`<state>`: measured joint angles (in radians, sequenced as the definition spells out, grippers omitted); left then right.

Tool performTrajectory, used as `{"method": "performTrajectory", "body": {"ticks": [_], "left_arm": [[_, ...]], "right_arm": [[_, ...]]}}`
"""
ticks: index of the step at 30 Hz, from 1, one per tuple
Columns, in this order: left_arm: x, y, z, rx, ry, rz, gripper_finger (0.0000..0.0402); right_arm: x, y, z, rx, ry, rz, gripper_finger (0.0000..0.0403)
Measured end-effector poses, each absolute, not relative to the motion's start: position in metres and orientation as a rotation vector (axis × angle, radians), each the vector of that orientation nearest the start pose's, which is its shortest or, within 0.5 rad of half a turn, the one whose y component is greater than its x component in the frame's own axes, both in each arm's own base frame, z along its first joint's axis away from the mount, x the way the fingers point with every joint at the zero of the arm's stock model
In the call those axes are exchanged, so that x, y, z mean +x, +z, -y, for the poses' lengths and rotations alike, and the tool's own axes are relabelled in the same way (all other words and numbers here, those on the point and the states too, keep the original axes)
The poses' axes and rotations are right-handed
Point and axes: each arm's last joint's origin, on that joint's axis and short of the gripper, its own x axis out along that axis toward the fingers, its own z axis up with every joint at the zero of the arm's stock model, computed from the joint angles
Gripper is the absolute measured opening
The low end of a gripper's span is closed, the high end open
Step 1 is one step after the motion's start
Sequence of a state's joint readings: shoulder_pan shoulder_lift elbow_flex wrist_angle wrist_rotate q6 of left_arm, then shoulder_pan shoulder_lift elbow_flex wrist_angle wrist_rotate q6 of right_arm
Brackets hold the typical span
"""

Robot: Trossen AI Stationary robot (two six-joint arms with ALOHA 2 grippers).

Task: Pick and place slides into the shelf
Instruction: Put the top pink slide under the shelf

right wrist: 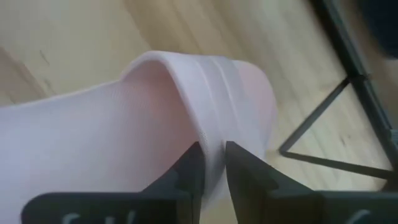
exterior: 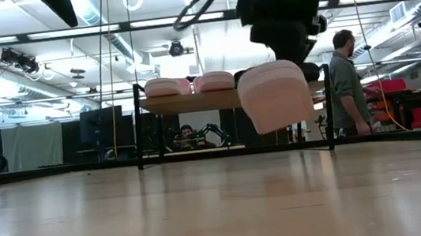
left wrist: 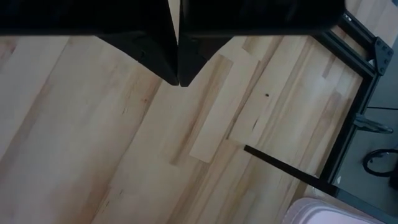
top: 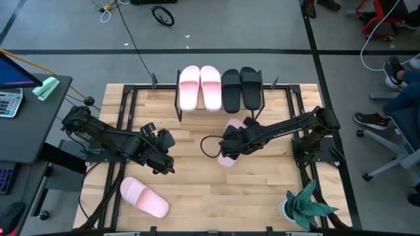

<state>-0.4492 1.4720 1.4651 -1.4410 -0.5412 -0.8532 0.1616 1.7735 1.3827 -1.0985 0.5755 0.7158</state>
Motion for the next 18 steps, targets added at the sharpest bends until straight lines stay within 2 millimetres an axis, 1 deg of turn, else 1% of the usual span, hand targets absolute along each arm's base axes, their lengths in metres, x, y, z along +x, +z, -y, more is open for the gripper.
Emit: {"method": "performTrajectory", "body": {"ticks": [4, 7, 9, 11, 13, 15, 18], "left_arm": [[0.232, 0.333, 0.095, -0.05, 0.582, -1.103, 0.0023], [0.232, 0.333, 0.095, -0.05, 0.582, -1.103, 0.0016], [0.232, 0.333, 0.096, -0.049, 0.582, -1.103, 0.0009], [0.232, 0.333, 0.095, -0.05, 0.582, -1.103, 0.0005], [0.232, 0.333, 0.096, -0.049, 0.582, -1.103, 0.0005], [0.232, 0.333, 0.096, -0.049, 0.582, -1.103, 0.0011], [0.232, 0.333, 0.095, -0.048, 0.583, -1.101, 0.0021]], "right_arm": [[0.337, 0.209, -0.039, -0.002, -0.782, -1.252, 0.0079], [0.342, 0.192, -0.033, -0.074, -0.767, -1.329, 0.0084], [0.343, 0.185, -0.028, -0.11, -0.768, -1.373, 0.0086], [0.342, 0.186, -0.024, -0.1, -0.791, -1.383, 0.0087], [0.341, 0.191, -0.023, -0.026, -0.826, -1.342, 0.0087], [0.339, 0.201, -0.027, 0.028, -0.835, -1.289, 0.0086], [0.333, 0.216, -0.037, 0.042, -0.807, -1.241, 0.0086]]}}
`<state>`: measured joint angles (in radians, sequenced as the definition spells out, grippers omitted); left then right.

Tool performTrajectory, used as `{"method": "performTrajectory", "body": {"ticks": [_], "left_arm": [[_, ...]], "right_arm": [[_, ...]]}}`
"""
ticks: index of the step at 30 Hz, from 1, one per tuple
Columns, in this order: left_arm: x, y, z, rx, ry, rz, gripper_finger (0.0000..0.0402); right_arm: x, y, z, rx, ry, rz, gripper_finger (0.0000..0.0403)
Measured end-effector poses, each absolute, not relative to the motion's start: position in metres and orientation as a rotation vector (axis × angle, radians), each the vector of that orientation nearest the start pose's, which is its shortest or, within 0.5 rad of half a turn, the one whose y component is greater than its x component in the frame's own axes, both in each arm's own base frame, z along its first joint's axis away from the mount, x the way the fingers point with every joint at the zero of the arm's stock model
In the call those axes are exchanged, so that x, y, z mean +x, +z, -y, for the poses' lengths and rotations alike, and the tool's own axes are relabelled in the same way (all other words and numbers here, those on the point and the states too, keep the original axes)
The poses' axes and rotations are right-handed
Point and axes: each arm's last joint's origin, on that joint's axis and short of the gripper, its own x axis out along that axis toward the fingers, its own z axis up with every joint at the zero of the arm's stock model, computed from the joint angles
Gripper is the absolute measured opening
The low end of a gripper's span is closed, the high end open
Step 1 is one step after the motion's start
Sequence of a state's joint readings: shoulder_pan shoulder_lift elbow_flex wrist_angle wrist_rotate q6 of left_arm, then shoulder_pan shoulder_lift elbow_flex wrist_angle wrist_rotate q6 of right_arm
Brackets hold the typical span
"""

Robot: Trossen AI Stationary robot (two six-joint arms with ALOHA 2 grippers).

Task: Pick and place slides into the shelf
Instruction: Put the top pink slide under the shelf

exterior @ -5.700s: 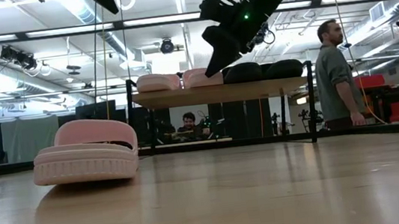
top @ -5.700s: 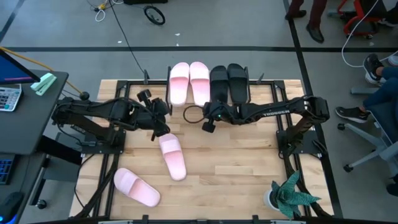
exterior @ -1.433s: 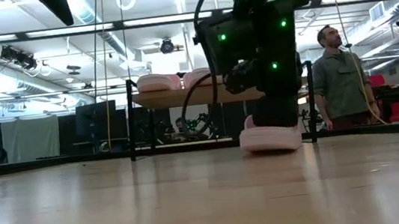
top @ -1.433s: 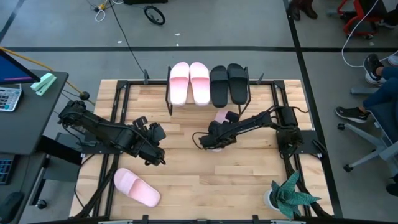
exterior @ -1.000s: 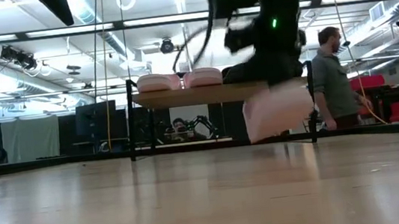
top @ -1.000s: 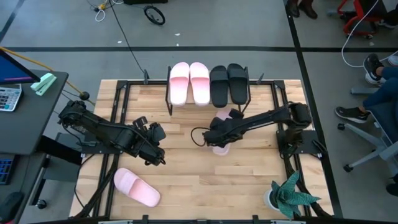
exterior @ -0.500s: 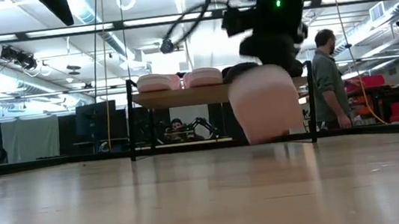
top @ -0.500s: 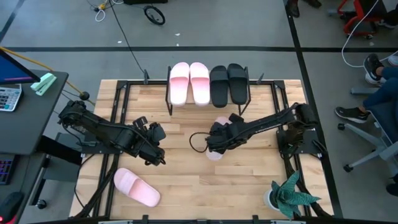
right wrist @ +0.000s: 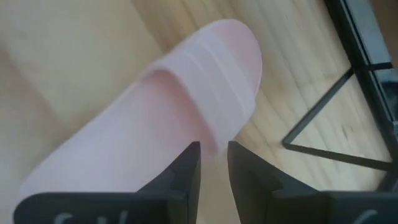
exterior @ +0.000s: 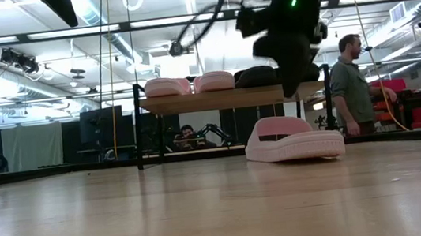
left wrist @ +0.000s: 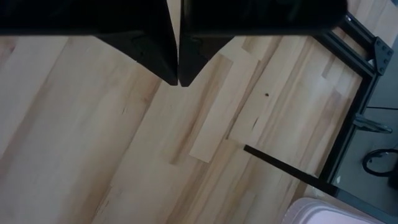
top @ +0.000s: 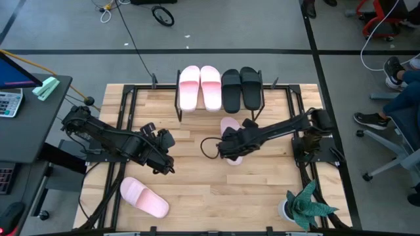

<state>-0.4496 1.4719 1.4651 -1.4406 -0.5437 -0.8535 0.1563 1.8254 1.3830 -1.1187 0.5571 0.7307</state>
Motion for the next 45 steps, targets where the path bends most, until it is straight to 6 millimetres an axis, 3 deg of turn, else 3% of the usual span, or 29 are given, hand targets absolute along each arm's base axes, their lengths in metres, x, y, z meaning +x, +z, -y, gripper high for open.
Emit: {"method": "performTrajectory", "body": {"ticks": [5, 8, 14, 18, 25, 37, 45], "left_arm": [[0.232, 0.333, 0.095, -0.04, 0.592, -1.09, 0.0017], [0.232, 0.333, 0.095, -0.039, 0.592, -1.09, 0.0007], [0.232, 0.333, 0.095, -0.038, 0.592, -1.089, 0.0013], [0.232, 0.333, 0.095, -0.038, 0.593, -1.089, 0.0023], [0.234, 0.333, 0.096, -0.047, 0.588, -1.079, 0.0005], [0.234, 0.333, 0.096, -0.048, 0.588, -1.078, 0.0017], [0.234, 0.333, 0.096, -0.048, 0.588, -1.078, 0.0009]], "right_arm": [[0.322, 0.236, -0.061, 0.1, -0.748, -1.17, 0.0084], [0.32, 0.237, -0.08, 0.134, -0.677, -1.158, 0.0073], [0.324, 0.22, -0.12, 0.205, -0.57, -1.148, 0.0011], [0.326, 0.206, -0.137, 0.21, -0.556, -1.151, 0.001], [0.337, 0.174, -0.135, 0.175, -0.586, -1.229, 0.0005], [0.345, 0.169, -0.134, 0.229, -0.459, -1.287, 0.0002], [0.356, 0.148, -0.111, 0.213, -0.511, -1.344, 0.0001]]}}
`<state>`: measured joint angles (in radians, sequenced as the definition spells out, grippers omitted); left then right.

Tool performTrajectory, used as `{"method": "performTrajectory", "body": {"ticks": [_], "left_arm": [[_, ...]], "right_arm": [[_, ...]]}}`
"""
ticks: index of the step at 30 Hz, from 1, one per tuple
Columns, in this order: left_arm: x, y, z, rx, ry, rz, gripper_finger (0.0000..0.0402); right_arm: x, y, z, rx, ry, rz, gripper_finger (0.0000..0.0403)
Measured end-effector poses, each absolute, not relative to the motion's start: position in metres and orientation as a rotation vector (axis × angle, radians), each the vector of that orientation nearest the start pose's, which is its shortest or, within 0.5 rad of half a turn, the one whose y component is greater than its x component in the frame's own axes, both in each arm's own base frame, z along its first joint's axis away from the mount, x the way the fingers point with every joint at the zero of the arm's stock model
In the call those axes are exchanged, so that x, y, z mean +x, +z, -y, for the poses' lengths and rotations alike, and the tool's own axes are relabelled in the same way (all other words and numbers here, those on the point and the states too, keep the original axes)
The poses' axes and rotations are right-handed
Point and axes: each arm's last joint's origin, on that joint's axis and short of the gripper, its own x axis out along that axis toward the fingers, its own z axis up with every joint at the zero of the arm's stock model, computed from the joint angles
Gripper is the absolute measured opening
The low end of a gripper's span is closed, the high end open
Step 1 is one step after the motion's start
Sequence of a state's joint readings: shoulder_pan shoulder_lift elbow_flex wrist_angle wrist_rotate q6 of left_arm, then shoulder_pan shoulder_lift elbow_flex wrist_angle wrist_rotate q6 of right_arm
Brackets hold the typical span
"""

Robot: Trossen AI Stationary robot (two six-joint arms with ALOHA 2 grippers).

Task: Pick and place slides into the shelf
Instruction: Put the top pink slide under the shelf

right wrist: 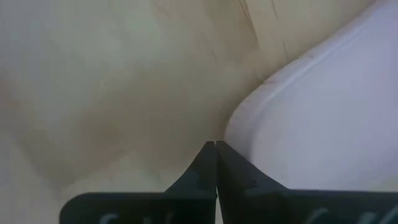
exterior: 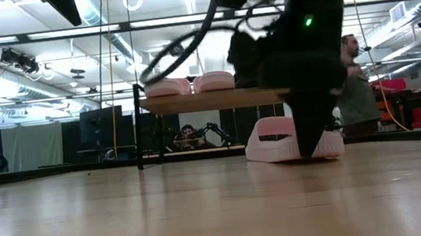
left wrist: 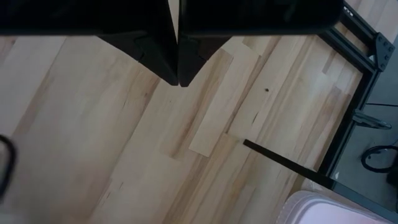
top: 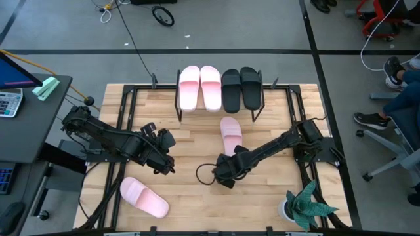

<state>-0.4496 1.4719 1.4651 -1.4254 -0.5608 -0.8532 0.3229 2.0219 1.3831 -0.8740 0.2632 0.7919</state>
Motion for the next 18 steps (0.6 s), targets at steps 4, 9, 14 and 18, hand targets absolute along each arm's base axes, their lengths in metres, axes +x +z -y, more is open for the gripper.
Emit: {"method": "performTrajectory", "body": {"ticks": [4, 9, 14, 18], "left_arm": [[0.234, 0.333, 0.096, -0.048, 0.588, -1.078, 0.0023], [0.234, 0.333, 0.096, -0.047, 0.589, -1.078, 0.0022], [0.234, 0.333, 0.096, -0.046, 0.587, -1.079, 0.0006], [0.234, 0.333, 0.096, -0.046, 0.588, -1.079, 0.0007]], "right_arm": [[0.363, 0.138, -0.093, 0.201, -0.532, -1.369, 0.0], [0.372, 0.138, -0.064, 0.162, -0.586, -1.335, 0.0], [0.376, 0.141, -0.032, 0.18, -0.632, -1.325, 0.0], [0.378, 0.139, -0.006, 0.185, -0.656, -1.345, 0.0]]}}
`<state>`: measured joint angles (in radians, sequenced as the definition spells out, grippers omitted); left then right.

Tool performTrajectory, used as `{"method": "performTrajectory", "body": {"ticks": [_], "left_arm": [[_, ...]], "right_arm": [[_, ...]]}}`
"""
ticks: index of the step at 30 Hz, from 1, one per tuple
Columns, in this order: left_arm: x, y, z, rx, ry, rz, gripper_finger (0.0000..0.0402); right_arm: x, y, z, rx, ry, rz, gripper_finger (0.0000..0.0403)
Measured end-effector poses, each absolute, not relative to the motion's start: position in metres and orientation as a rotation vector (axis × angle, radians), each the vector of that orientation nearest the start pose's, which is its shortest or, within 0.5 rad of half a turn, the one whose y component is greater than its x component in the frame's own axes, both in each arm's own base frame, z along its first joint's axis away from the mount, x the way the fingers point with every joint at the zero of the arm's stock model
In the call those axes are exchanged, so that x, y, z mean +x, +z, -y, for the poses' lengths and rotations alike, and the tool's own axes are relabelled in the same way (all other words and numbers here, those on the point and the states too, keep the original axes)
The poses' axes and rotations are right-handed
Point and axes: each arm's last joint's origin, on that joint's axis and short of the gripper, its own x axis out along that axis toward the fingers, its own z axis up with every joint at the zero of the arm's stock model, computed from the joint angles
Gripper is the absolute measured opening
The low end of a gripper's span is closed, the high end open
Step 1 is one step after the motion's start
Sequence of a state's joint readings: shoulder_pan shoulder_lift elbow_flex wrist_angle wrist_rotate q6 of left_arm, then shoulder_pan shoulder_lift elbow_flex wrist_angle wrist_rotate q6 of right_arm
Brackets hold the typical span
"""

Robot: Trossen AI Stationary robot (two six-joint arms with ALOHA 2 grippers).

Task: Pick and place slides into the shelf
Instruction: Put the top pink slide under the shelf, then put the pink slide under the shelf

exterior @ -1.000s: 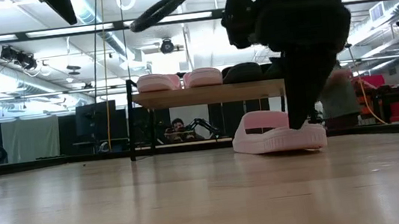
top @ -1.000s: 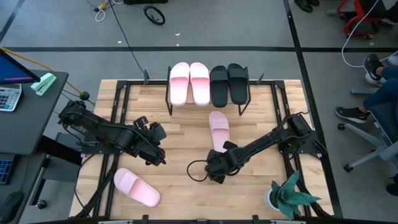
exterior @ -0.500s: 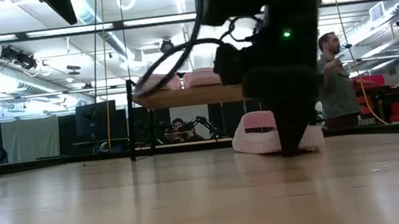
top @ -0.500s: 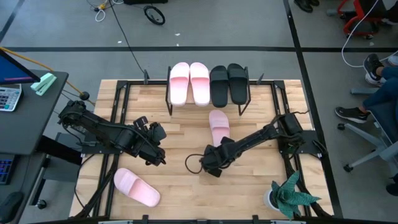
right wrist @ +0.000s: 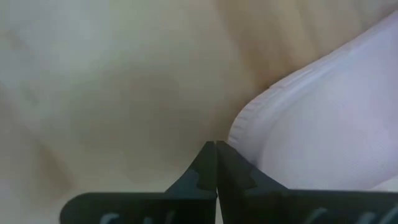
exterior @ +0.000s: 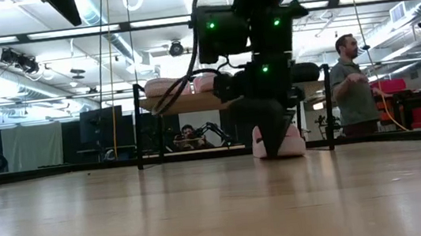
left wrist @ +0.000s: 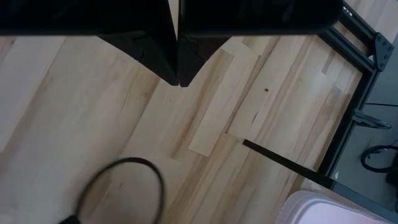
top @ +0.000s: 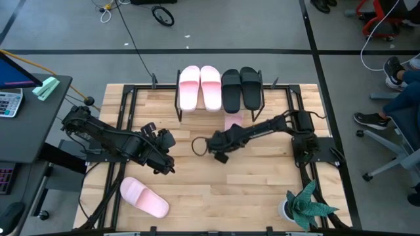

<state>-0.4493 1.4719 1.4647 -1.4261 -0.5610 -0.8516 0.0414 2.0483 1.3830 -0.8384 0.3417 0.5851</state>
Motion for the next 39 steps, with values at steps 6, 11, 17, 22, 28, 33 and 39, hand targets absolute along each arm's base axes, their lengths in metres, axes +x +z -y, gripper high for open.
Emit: {"method": "performTrajectory", "body": {"ticks": [6, 11, 17, 22, 28, 33, 39], "left_arm": [[0.234, 0.333, 0.096, -0.044, 0.587, -1.08, 0.0023], [0.234, 0.333, 0.096, -0.043, 0.587, -1.079, 0.0009], [0.233, 0.333, 0.095, -0.034, 0.585, -1.082, 0.001], [0.234, 0.333, 0.095, -0.043, 0.591, -1.079, 0.0025], [0.233, 0.333, 0.097, -0.091, 0.613, -1.066, 0.0013], [0.228, 0.332, 0.109, -0.247, 0.616, -1.073, 0.0007], [0.217, 0.33, 0.134, -0.334, 0.488, -1.162, 0.0027]], "right_arm": [[0.377, 0.141, 0.025, 0.172, -0.707, -1.345, 0.0], [0.376, 0.141, 0.035, 0.178, -0.717, -1.35, 0.0], [0.377, 0.154, 0.013, 0.117, -0.696, -1.292, 0.0], [0.372, 0.18, -0.023, 0.082, -0.607, -1.214, 0.0], [0.355, 0.22, -0.072, -0.014, -0.528, -1.058, 0.0001], [0.338, 0.248, -0.098, -0.049, -0.478, -0.957, 0.0002], [0.324, 0.268, -0.111, -0.127, -0.442, -0.886, 0.0002]]}}
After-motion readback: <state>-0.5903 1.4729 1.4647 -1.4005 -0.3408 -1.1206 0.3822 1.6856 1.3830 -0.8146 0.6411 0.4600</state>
